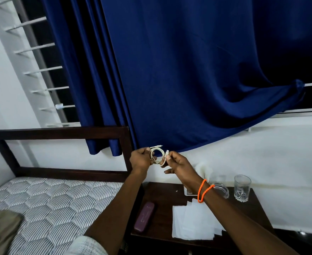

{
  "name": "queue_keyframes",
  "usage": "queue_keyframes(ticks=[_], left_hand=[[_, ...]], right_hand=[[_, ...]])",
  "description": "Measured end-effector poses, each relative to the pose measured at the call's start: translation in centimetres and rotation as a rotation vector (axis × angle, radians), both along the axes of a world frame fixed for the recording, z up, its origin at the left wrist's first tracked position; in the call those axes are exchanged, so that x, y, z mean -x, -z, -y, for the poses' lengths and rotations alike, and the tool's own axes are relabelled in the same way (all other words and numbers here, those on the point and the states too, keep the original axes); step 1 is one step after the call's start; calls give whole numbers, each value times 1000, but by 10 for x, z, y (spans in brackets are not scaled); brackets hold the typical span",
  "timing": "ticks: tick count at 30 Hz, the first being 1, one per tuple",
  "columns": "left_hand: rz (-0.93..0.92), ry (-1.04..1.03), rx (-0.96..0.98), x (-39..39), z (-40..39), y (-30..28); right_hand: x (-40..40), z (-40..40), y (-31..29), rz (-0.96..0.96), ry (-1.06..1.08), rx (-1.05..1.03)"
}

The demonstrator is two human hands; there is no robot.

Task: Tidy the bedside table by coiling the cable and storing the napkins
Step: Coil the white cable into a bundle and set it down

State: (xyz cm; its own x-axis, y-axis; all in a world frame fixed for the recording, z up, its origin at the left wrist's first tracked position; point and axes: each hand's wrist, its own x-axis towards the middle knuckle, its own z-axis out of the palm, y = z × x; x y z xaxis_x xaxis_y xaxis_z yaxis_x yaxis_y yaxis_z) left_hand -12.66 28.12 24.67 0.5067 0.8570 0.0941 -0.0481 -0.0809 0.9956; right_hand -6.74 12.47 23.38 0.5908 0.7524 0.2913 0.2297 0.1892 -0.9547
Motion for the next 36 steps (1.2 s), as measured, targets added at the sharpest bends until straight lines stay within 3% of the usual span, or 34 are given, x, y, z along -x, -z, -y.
queue_keyframes(ticks=[7,11,16,20,22,27,36], left_hand=[[158,266,236,4,5,-4],[92,340,199,4,10,-7],[26,472,120,6,19,-9],[9,516,122,6,20,-11],[18,536,125,7,20,-14],[54,524,111,4,15,-18],[-9,392,43,2,15,-22]], right_hand=[[-14,0,-2,-156,35,-34],[-21,-5,-4,-210,219,-11],[-30,-10,-7,61,524,146],[-35,-10,-14,307,610,213],[-38,-11,-21,288,571,235],[-41,-13,-33,-87,379,141],[-37,-4,-31,-114,39,135]])
